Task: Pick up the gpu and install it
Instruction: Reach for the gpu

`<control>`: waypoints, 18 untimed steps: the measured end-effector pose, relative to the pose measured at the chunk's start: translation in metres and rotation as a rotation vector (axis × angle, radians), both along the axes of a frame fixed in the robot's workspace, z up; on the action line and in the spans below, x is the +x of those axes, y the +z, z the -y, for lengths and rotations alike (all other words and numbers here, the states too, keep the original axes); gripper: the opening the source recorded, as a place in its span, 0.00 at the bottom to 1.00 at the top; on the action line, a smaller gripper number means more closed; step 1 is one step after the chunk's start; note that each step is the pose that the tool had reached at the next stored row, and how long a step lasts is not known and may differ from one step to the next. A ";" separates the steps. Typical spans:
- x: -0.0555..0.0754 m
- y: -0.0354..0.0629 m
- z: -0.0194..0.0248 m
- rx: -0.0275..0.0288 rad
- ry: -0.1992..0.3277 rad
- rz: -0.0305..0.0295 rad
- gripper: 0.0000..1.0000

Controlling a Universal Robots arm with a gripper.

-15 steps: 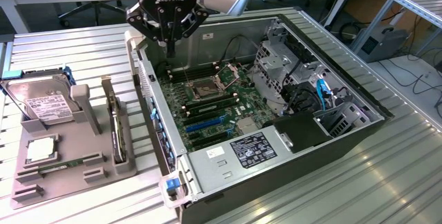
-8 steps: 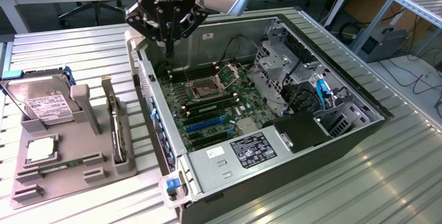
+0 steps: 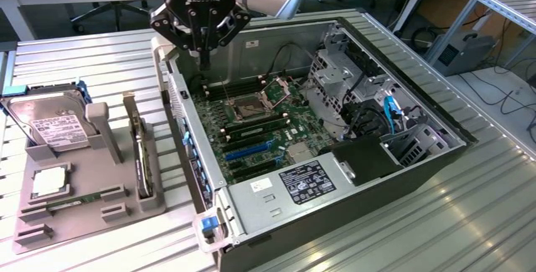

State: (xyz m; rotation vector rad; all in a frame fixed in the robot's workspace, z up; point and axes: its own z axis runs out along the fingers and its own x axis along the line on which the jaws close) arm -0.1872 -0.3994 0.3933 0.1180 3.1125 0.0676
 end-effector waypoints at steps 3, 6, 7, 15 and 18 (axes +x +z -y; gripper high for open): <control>-0.001 0.0000 0.0000 0.0000 0.000 0.0000 0.11; -0.001 0.0000 0.0000 0.0000 0.000 0.0000 0.11; -0.001 0.0000 0.0000 0.0000 0.000 0.0000 0.11; -0.004 0.0000 0.0000 0.0000 0.000 0.0000 0.11; -0.004 0.0000 0.0000 0.0000 0.000 0.0000 0.11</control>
